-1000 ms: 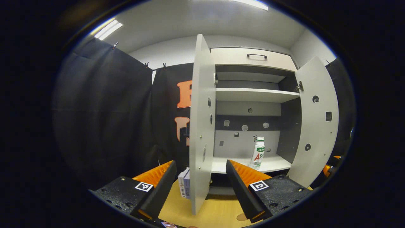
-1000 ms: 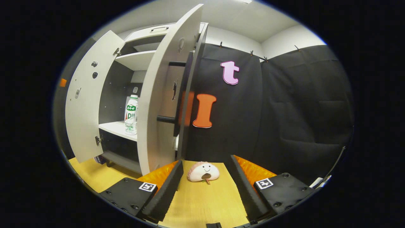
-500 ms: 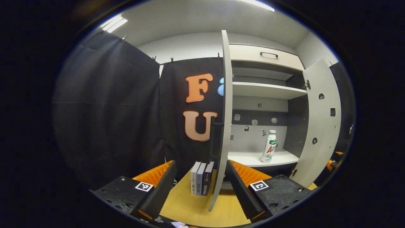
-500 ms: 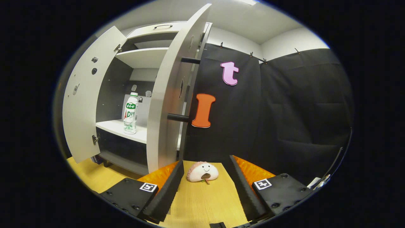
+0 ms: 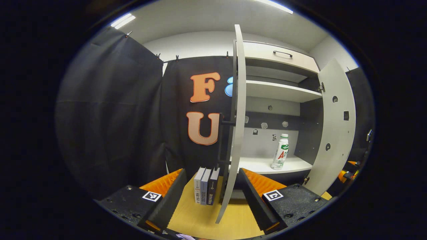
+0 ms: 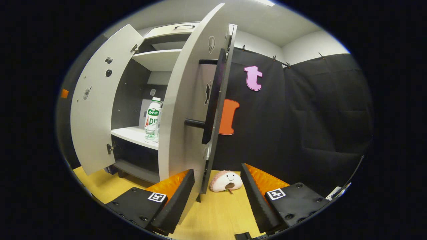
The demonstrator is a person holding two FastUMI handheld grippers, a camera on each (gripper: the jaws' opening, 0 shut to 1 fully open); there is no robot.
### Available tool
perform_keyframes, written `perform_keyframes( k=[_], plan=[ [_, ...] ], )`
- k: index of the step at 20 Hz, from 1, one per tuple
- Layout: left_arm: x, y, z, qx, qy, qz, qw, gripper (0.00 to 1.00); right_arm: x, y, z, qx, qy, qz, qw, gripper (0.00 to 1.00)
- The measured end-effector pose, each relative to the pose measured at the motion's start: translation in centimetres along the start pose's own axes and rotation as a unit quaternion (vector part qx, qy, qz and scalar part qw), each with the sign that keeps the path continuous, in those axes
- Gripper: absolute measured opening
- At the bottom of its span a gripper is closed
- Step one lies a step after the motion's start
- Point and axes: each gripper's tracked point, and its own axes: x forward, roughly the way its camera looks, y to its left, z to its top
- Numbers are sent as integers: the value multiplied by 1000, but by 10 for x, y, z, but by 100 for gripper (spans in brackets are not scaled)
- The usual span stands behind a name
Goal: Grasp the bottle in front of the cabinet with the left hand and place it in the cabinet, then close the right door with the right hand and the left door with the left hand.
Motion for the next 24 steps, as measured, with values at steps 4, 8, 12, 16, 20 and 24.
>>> perform_keyframes(
  k=[4, 8, 12, 16, 20, 24],
  plan=[
    [2, 9, 0, 3, -4, 5, 1000, 96, 12, 35, 6, 1, -9, 21, 1000, 93],
    [1, 21, -2, 6, -2, 17, 1000, 96, 33, 58, 7, 14, -12, 21, 1000, 93],
    [-1, 33, -3, 5, 0, 29, 1000, 96, 63, 81, 5, 38, -6, 31, 999, 94],
    [0, 44, -6, 1, 1, 43, 999, 96, 100, 116, 5, 24, -5, 44, 999, 94],
    [-1, 59, -13, -10, 5, 58, 998, 96, 116, 132, 6, 10, -5, 41, 999, 94],
    [5, 70, -28, -20, 18, 65, 998, 96, 124, 134, 4, 15, -8, 40, 999, 93]
  ],
)
